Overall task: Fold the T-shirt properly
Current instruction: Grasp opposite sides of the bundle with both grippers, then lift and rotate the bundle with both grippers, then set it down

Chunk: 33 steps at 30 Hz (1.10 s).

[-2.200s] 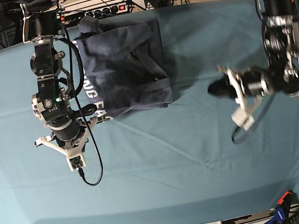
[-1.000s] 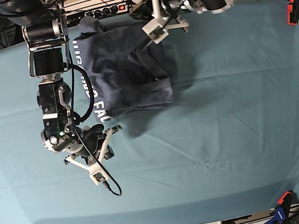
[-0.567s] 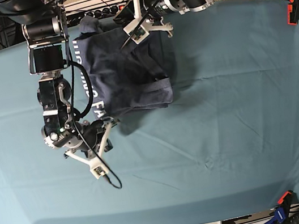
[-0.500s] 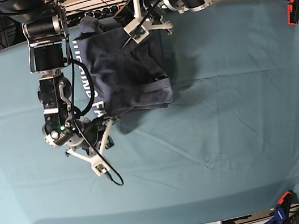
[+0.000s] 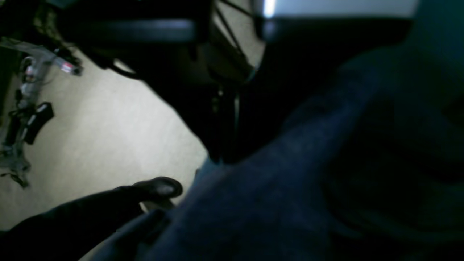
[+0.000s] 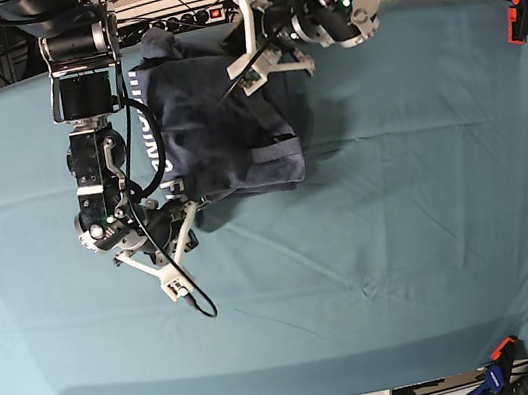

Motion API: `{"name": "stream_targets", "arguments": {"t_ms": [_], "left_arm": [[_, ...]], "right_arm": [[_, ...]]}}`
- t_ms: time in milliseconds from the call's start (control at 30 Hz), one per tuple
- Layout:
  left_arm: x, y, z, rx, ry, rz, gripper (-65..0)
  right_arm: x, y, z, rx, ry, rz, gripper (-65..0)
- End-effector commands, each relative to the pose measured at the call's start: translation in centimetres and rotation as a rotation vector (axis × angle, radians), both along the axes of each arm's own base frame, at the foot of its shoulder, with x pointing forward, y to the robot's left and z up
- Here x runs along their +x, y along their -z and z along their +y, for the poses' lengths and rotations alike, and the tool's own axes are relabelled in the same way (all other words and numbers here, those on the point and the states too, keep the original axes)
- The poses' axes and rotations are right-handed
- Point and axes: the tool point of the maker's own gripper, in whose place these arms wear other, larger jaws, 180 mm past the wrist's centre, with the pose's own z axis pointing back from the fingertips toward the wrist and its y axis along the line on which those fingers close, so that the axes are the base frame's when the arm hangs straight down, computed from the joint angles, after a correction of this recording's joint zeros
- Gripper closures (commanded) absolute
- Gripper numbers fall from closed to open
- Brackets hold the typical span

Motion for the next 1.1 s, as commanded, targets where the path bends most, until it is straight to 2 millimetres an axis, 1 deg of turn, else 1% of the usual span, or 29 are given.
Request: {"name": "stream_targets", "arguments": {"t_ms": [0,167,233,300,433,567,700,900,967,1067], "left_arm": [[0.5,-0.5,-0.4,-0.025,-0.005,-0.014,0.0],[0.7,1.2,0.1,0.010,-0.006,0.022,0.0],[0.7,1.7,0.3,0.020,-0.006,0.031,0.0],[1.0,1.8,0.3,0.024,-0.006,0.027,0.0],[2.3,1.5,0.6,0.037,-0.005,-0.006,0.0],[4.4,1.2,1.5,0.063,-0.031,-0.054,0.0],[7.4,0.6,3.6,0.086,-0.105,-0.090,0.0],[12.2,-0.7,8.1,0.111,-0.265,-0.151,0.0],[13.6,-1.3,9.7,0.115,-0.320,-0.171,0.0],[15.2,-2.0,11.8,0.122,-0.385,-0.197,0.0]], "right_arm": [[1.1,-1.6,0.0,0.012,-0.002,-0.050,0.0],[-0.4,0.0,-0.7,-0.008,-0.011,-0.004,0.0],[-1.3,0.8,-1.3,-0.024,-0.020,0.018,0.0],[-2.2,1.6,-2.3,-0.039,-0.015,0.039,0.0],[-3.7,2.6,-4.4,-0.064,-0.003,0.079,0.0],[-5.0,3.3,-6.4,-0.096,0.007,0.113,0.0],[-6.1,3.8,-7.2,-0.100,0.012,0.148,0.0],[-7.4,4.5,-6.4,-0.043,0.010,0.196,0.0],[-7.8,4.7,-6.1,-0.024,0.009,0.215,0.0],[-8.4,4.8,-5.4,0.013,-0.012,0.246,0.0]]}}
